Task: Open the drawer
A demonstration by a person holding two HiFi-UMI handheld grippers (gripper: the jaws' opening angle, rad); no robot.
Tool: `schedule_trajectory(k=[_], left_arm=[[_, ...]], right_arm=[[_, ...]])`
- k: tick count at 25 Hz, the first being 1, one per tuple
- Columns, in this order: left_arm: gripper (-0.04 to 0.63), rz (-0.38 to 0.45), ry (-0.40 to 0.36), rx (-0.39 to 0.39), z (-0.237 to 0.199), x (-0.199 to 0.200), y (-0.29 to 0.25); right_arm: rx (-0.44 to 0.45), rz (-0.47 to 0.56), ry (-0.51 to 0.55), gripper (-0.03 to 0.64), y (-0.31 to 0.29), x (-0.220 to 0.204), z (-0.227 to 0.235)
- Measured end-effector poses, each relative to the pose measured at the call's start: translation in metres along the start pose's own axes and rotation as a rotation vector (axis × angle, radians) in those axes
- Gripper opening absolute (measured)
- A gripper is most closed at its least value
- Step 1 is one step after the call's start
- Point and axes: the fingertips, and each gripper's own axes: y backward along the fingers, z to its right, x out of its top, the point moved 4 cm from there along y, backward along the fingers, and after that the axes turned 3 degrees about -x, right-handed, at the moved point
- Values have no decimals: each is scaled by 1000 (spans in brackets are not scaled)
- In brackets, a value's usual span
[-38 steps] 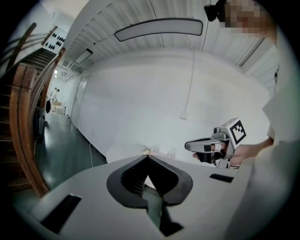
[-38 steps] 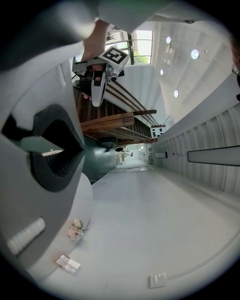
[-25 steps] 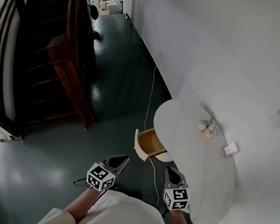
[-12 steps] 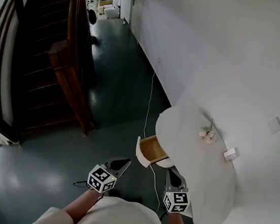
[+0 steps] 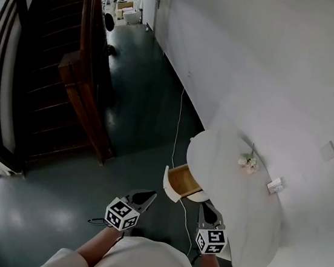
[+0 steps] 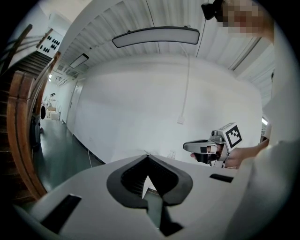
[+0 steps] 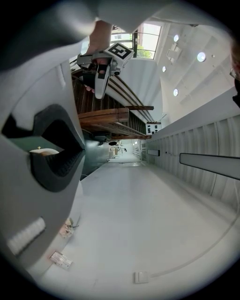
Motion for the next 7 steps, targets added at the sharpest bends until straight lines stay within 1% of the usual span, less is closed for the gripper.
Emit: schedule_trajectory(k=[7], left_arm=[[6, 7, 12, -2, -3, 0, 1]], right_arm=[[-9, -6, 12, 11, -2, -1, 0]])
